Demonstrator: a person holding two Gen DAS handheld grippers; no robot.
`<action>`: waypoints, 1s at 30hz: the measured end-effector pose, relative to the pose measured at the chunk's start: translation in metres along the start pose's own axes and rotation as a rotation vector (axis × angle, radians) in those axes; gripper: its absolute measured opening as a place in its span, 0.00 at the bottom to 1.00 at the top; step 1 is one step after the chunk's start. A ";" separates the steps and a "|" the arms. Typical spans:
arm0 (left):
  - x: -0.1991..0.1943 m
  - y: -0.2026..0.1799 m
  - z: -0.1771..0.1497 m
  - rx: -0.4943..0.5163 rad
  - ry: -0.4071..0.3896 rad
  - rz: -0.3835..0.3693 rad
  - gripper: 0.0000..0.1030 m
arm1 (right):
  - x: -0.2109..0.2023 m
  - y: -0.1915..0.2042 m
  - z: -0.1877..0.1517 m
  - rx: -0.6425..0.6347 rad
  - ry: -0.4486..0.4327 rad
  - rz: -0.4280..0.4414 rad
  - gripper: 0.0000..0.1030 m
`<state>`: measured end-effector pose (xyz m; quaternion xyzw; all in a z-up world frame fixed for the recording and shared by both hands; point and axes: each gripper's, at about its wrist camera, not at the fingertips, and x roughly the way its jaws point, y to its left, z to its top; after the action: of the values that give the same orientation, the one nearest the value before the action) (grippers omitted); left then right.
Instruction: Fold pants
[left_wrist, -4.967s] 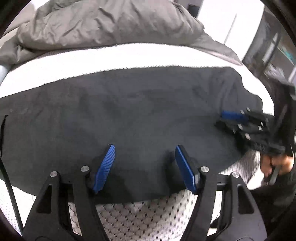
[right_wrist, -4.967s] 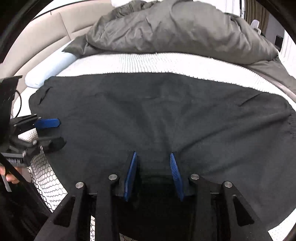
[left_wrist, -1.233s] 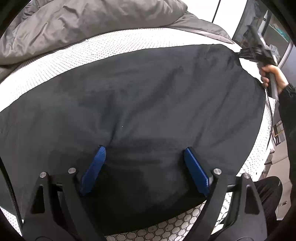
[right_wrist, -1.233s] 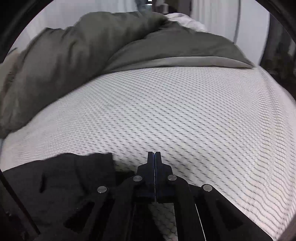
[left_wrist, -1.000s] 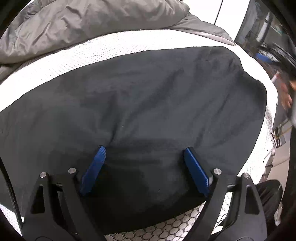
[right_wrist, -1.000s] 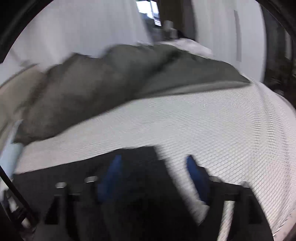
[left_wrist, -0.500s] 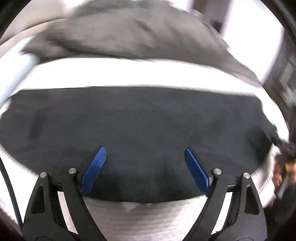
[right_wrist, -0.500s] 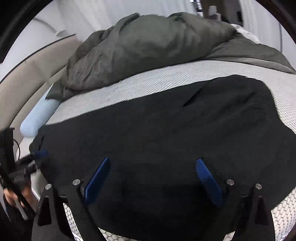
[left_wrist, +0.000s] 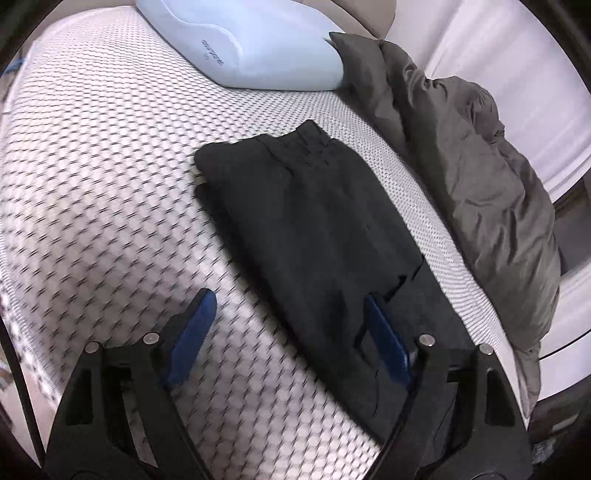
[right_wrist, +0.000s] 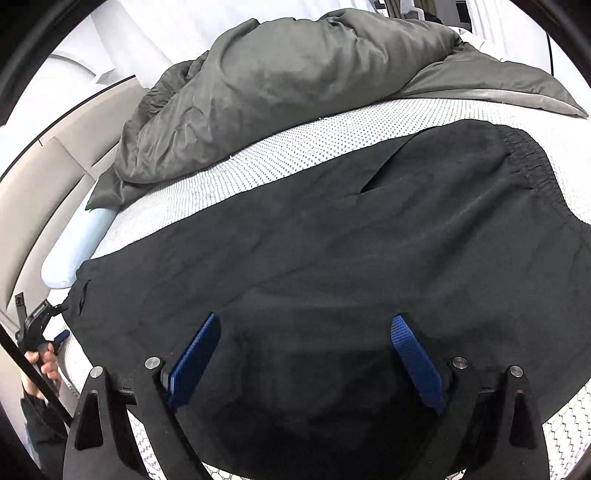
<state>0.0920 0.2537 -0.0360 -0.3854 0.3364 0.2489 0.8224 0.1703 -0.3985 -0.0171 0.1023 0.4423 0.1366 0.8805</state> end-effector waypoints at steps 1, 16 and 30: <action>0.004 -0.003 0.005 0.007 -0.001 -0.010 0.66 | -0.001 -0.001 0.000 0.000 0.000 0.003 0.92; 0.007 0.014 0.024 -0.030 -0.134 0.035 0.09 | -0.002 -0.010 -0.004 0.015 0.012 0.026 0.92; -0.057 -0.041 -0.015 0.215 -0.257 0.031 0.85 | -0.003 -0.004 -0.006 0.010 0.003 -0.016 0.92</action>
<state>0.0770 0.2088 0.0186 -0.2550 0.2591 0.2714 0.8912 0.1644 -0.4032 -0.0202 0.1029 0.4450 0.1275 0.8804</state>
